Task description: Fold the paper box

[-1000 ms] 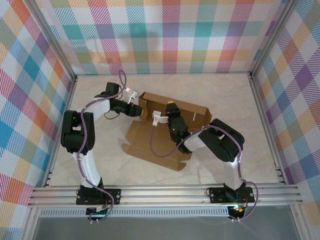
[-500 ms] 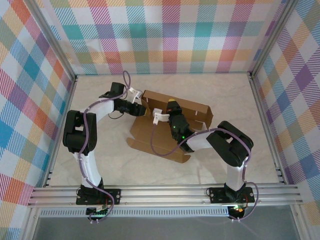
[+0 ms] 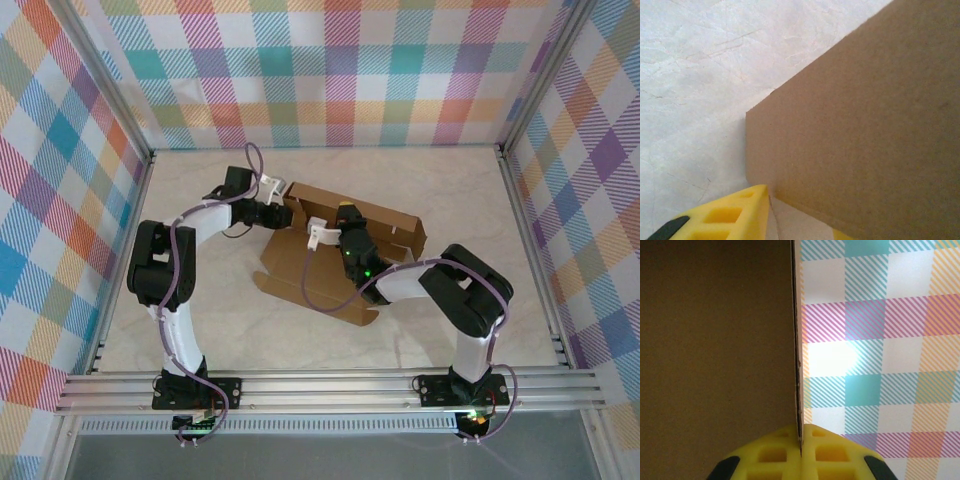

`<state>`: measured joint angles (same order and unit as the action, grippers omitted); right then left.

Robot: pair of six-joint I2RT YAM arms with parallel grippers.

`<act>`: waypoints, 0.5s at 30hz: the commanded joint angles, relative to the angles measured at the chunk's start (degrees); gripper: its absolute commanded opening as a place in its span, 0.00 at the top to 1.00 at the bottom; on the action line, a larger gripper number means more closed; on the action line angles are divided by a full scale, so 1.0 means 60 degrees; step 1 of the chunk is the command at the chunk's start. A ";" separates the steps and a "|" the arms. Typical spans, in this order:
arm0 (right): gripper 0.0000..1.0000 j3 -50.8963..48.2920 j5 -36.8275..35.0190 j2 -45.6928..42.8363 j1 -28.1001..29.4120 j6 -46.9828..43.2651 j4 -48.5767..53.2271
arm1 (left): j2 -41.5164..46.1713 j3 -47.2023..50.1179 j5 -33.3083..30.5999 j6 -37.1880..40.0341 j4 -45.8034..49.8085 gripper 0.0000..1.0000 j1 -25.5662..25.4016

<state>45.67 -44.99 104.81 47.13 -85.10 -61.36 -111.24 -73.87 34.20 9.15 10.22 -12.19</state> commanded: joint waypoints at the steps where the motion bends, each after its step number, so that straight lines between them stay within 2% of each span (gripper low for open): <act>1: 1.00 -0.0120 0.0403 -0.0445 0.0172 0.1177 0.1718 | 0.0616 0.0532 -0.0332 0.0152 -0.1300 0.59 -0.0390; 7: 1.00 0.0079 0.0603 -0.0743 0.0173 0.2117 0.3254 | 0.0519 0.0446 -0.0577 -0.0114 -0.1620 0.59 -0.0568; 15: 1.00 0.0409 0.0659 -0.0813 0.0179 0.2953 0.4739 | 0.0694 0.0761 -0.0587 -0.1302 -0.2736 0.62 -0.0708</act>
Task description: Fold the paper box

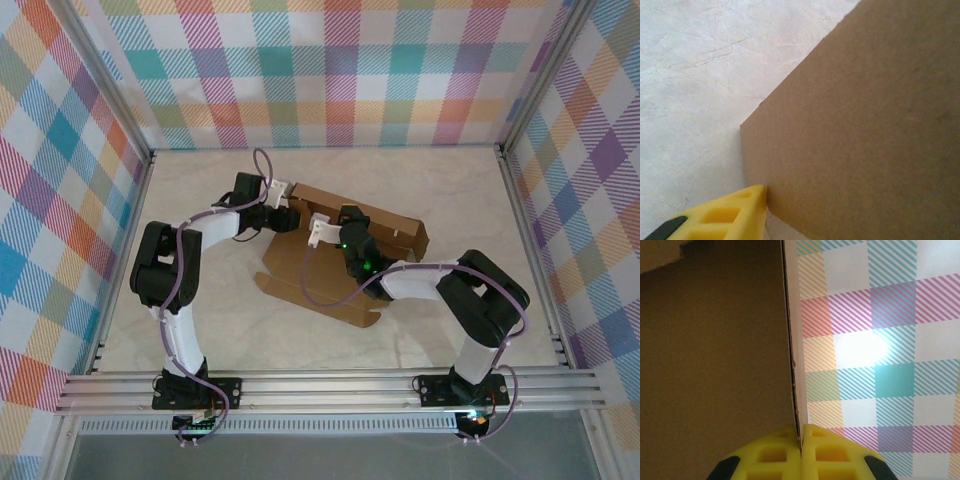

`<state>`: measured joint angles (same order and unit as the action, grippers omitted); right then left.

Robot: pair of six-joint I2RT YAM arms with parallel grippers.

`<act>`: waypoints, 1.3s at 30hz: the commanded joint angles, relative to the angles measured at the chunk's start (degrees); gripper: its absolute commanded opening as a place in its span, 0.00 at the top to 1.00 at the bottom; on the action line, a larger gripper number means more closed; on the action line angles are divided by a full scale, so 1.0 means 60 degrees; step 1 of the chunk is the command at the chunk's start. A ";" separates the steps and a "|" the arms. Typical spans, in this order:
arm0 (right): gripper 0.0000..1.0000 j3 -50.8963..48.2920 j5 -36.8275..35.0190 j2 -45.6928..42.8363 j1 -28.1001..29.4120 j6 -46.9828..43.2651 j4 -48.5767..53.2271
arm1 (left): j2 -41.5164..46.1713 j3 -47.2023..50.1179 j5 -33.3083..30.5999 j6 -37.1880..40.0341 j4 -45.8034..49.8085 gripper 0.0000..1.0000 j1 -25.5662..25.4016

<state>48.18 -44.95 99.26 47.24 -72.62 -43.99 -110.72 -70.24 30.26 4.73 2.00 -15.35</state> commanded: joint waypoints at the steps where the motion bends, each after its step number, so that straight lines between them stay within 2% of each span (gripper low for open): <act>1: 1.00 0.0054 0.0651 0.0125 0.0165 0.1004 0.2038 | 0.0650 0.0237 0.0058 -0.0658 -0.1531 0.60 -0.0202; 4: 1.00 0.0237 0.0652 0.0121 0.0161 0.1404 0.2513 | 0.0772 0.0504 -0.0094 -0.0962 -0.2090 0.54 -0.0253; 12: 1.00 0.0563 0.0662 0.0053 0.0154 0.2298 0.3616 | 0.0873 0.0967 -0.0436 -0.1791 -0.3388 0.63 -0.0310; 16: 1.00 0.0691 0.0993 0.0054 0.0157 0.2692 0.4122 | 0.0861 0.1028 -0.0474 -0.1871 -0.3642 0.64 -0.0370; 19: 1.00 0.0812 0.1100 0.0064 0.0156 0.2966 0.4496 | 0.0860 0.1082 -0.0510 -0.1939 -0.3859 0.57 -0.0442; 21: 1.00 0.0910 0.1148 0.0077 0.0153 0.3136 0.4727 | 0.0868 0.1095 -0.0625 -0.2070 -0.4000 0.56 -0.0486; 33: 1.00 0.1182 0.1178 0.0219 0.0153 0.3707 0.5323 | 0.0634 0.0936 -0.1207 -0.3516 -0.4420 0.71 -0.0639; 39: 1.00 0.1294 0.1120 0.0192 0.0156 0.4073 0.5440 | 0.0753 0.1114 -0.2118 -0.3538 -0.4577 0.69 -0.0937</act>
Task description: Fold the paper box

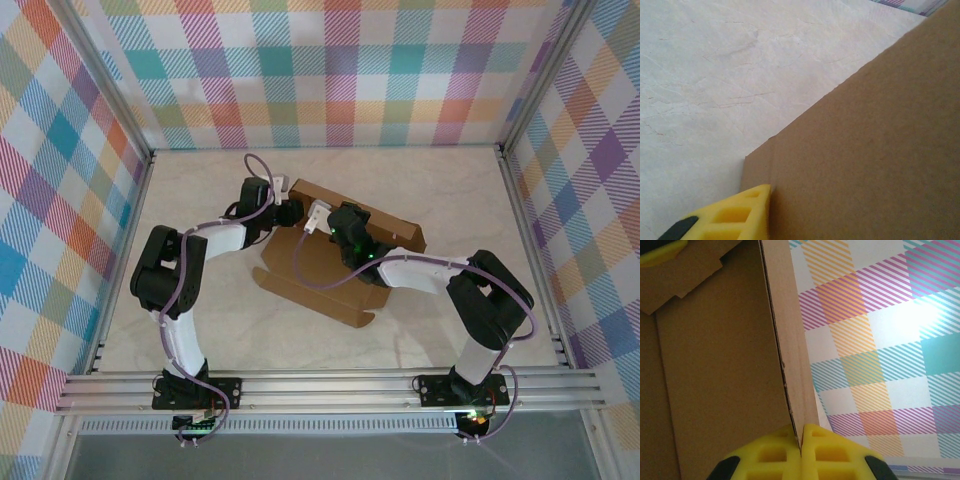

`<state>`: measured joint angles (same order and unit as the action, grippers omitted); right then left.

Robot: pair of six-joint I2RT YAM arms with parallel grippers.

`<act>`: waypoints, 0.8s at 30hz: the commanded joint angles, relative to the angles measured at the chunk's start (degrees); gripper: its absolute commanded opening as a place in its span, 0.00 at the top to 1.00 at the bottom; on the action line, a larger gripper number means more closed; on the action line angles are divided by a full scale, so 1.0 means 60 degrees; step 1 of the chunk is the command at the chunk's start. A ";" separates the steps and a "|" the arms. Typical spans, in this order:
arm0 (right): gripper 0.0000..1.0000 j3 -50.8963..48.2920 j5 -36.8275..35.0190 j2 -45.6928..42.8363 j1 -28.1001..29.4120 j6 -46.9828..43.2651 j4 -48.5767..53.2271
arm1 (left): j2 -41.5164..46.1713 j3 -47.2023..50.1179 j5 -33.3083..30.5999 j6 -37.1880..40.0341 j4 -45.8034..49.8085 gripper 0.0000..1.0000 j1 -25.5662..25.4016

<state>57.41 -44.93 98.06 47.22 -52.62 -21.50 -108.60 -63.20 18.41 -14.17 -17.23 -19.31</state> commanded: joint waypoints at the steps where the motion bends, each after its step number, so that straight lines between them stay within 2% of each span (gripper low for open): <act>1: 1.00 -0.0244 0.1116 0.0397 0.0165 0.0797 0.1700 | 0.0415 -0.0022 -0.0272 -0.0371 -0.1408 0.69 -0.0320; 4: 1.00 -0.0251 0.1116 0.0392 0.0160 0.0911 0.1739 | 0.0448 0.0007 -0.0598 -0.0368 -0.1488 0.68 -0.0426; 6: 1.00 -0.0258 0.1116 0.0370 0.0158 0.0952 0.1749 | 0.0422 -0.0034 -0.0583 -0.0359 -0.1537 0.60 -0.0495; 8: 1.00 -0.0309 0.1116 0.0316 0.0164 0.0969 0.1613 | 0.0376 -0.0112 -0.0572 -0.0338 -0.1468 0.60 -0.0544; 17: 1.00 -0.0584 0.0864 0.0541 0.0206 0.0629 0.0990 | 0.0207 -0.0400 -0.0696 -0.0374 -0.1258 0.72 -0.0734; 24: 1.00 -0.0852 0.0189 0.1112 0.0331 -0.0562 -0.0173 | 0.0089 -0.0589 -0.0683 -0.0557 -0.1117 0.80 -0.0751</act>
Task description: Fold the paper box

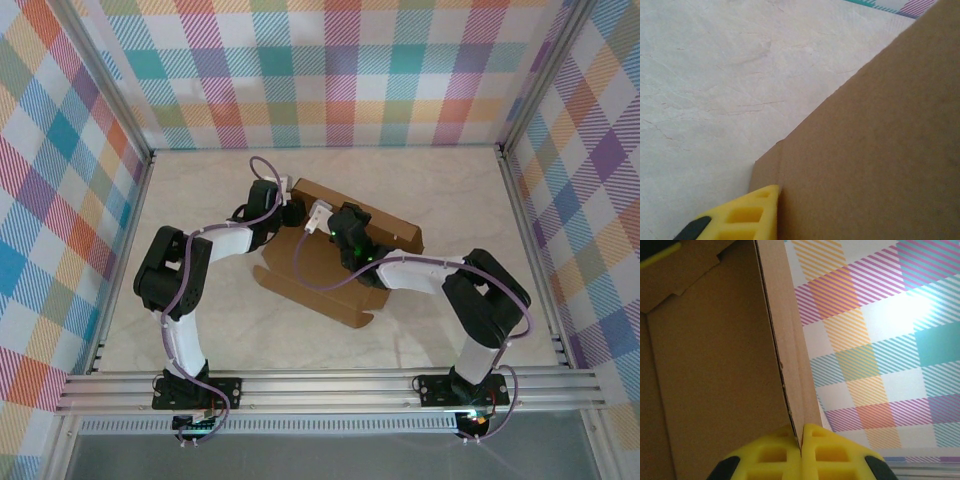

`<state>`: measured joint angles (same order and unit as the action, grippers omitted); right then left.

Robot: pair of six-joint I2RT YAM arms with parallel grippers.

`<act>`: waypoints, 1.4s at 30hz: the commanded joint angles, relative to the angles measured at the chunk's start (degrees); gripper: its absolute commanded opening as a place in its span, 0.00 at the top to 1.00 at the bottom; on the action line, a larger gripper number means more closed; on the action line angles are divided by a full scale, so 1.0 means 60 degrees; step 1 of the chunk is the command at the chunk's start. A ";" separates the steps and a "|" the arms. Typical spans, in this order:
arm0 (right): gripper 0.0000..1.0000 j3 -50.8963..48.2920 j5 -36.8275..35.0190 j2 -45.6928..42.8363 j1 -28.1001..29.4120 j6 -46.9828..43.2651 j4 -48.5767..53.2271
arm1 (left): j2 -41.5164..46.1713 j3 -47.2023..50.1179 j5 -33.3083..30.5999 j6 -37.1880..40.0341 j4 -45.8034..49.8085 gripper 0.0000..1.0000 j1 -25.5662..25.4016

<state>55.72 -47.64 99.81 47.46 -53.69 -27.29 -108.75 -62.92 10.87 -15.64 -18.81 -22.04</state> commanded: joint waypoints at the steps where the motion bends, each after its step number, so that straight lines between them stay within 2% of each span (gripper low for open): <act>1: 1.00 -0.0572 0.0583 0.0890 0.0291 -0.0436 0.0717 | 0.0122 -0.0647 0.0575 -0.0302 -0.0803 0.81 -0.0296; 8: 1.00 -0.0454 0.0415 0.1199 0.0293 -0.0531 0.0488 | 0.0035 -0.0765 0.0575 -0.0190 -0.0552 0.83 -0.0296; 10: 0.97 -0.0379 0.0434 0.1091 0.0293 -0.0349 0.0602 | 0.0007 -0.0793 0.0561 -0.0154 -0.0487 0.86 -0.0293; 13: 0.89 -0.0225 0.0702 0.0697 0.0280 0.0213 0.1243 | -0.0010 -0.0851 0.0568 0.0102 -0.0254 0.90 -0.0295; 19: 0.76 -0.0103 0.1113 0.0279 0.0249 0.0647 0.1737 | -0.0065 -0.1067 0.0846 0.0637 0.0258 0.92 -0.0296; 24: 0.56 -0.0034 0.1586 -0.0054 0.0249 0.1247 0.2023 | -0.0073 -0.1189 0.0890 0.1072 0.0587 0.93 -0.0296; 28: 0.51 0.0120 0.1714 -0.0509 0.0227 0.1981 0.2343 | -0.0012 -0.1275 0.0704 0.1692 0.1018 0.97 -0.0296; 29: 0.48 0.0169 0.1874 -0.0687 0.0220 0.2269 0.2557 | -0.0010 -0.1301 0.0682 0.1820 0.1104 1.00 -0.0296; 36: 0.26 0.0278 0.3432 -0.1879 0.0177 0.3676 0.3547 | 0.0013 -0.1345 0.0642 0.2096 0.1215 1.00 -0.0295; 42: 0.17 0.0469 0.4321 -0.2670 -0.0153 0.5144 0.3969 | -0.0199 -0.1635 0.0585 0.2121 0.1530 1.00 -0.0296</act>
<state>56.77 -27.07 86.52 47.35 -30.35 -6.02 -109.54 -70.22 12.99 -3.16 -9.28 -23.27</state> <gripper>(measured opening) 0.824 0.065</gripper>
